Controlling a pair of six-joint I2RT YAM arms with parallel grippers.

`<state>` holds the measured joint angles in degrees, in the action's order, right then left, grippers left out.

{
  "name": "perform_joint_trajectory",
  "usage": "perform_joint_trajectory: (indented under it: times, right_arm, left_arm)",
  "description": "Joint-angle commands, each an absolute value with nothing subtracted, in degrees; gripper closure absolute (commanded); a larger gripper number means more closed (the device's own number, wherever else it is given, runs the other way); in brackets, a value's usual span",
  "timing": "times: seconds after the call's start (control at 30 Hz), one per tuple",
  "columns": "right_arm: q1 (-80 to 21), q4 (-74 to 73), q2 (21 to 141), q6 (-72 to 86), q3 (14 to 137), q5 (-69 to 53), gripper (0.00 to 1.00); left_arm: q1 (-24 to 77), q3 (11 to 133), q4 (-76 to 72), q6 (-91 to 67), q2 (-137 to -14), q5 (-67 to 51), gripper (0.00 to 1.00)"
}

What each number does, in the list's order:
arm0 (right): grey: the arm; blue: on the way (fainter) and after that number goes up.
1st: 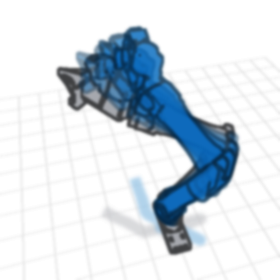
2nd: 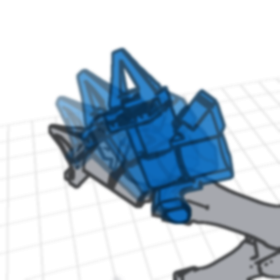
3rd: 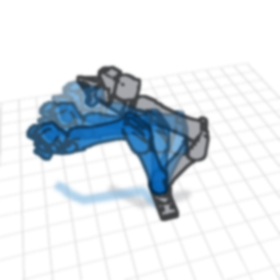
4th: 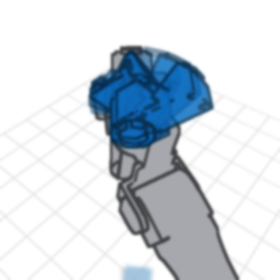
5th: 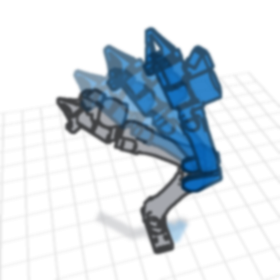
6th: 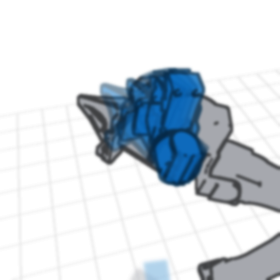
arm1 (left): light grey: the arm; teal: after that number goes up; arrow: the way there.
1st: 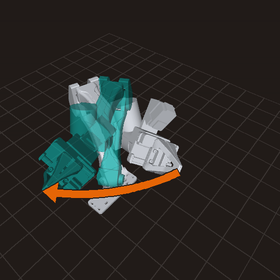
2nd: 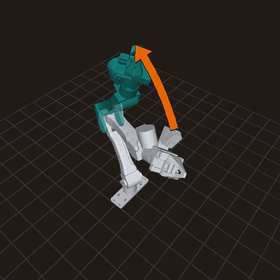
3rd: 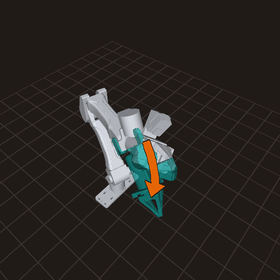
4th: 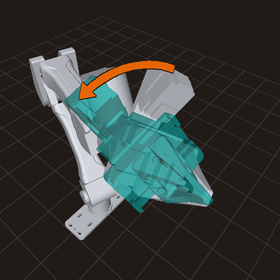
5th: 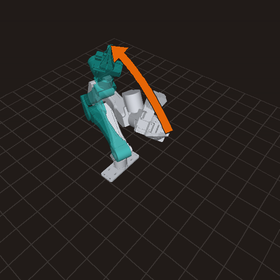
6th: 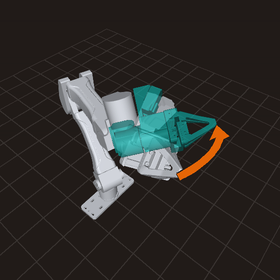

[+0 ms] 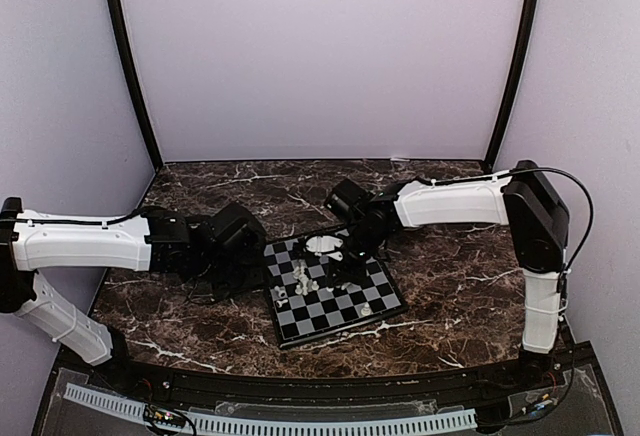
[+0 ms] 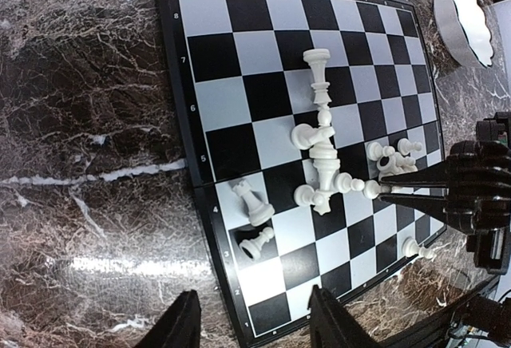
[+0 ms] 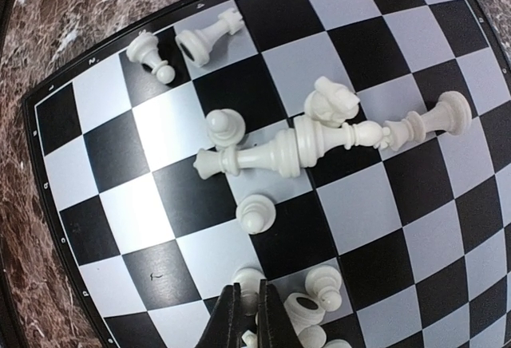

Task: Set up the chess pieces on the board
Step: Pick up the pawn from the chessboard, then place the pawn at h2.

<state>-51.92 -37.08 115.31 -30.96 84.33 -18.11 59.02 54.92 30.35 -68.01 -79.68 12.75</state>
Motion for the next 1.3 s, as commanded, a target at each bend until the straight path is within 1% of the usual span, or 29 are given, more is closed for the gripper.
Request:
perform_joint_trajectory:
  times: [0.0, 0.17, 0.3, 0.4, 0.6, 0.7, 0.87, 1.27]
  right_arm:
    - [-52.6, -38.1, 115.1, -31.0, 86.0, -18.9, 0.98]
    - [-52.6, -41.6, 110.9, -29.8, 88.9, -21.3, 1.0]
    - [-52.6, -42.3, 105.4, -29.7, 86.9, -20.2, 1.0]
    - [-52.4, -41.8, 101.0, -30.8, 82.0, -17.4, 1.0]
    - [-49.6, -38.0, 90.8, -31.2, 66.7, -13.7, 1.0]
    - [-48.1, -36.2, 87.6, -31.2, 61.3, -12.0, 1.0]
    - [-46.3, -33.7, 86.9, -30.5, 57.1, -10.8, 1.0]
    - [-44.2, -29.3, 90.6, -30.4, 56.9, -9.7, 1.0]
  left_arm:
    - [58.9, 54.1, 29.4, -68.3, -79.0, 13.0, 0.51]
    - [58.9, 54.7, 29.3, -67.8, -79.6, 12.7, 0.51]
    - [58.9, 55.4, 29.2, -67.3, -80.4, 12.6, 0.51]
    - [58.9, 55.9, 29.0, -66.7, -81.4, 12.2, 0.51]
    - [58.8, 58.7, 28.7, -64.9, -84.2, 11.7, 0.51]
    - [58.7, 59.8, 28.7, -64.1, -85.6, 11.3, 0.51]
    - [58.6, 61.1, 28.2, -63.4, -87.1, 10.5, 0.51]
    - [58.4, 61.6, 27.9, -62.1, -87.3, 10.4, 0.51]
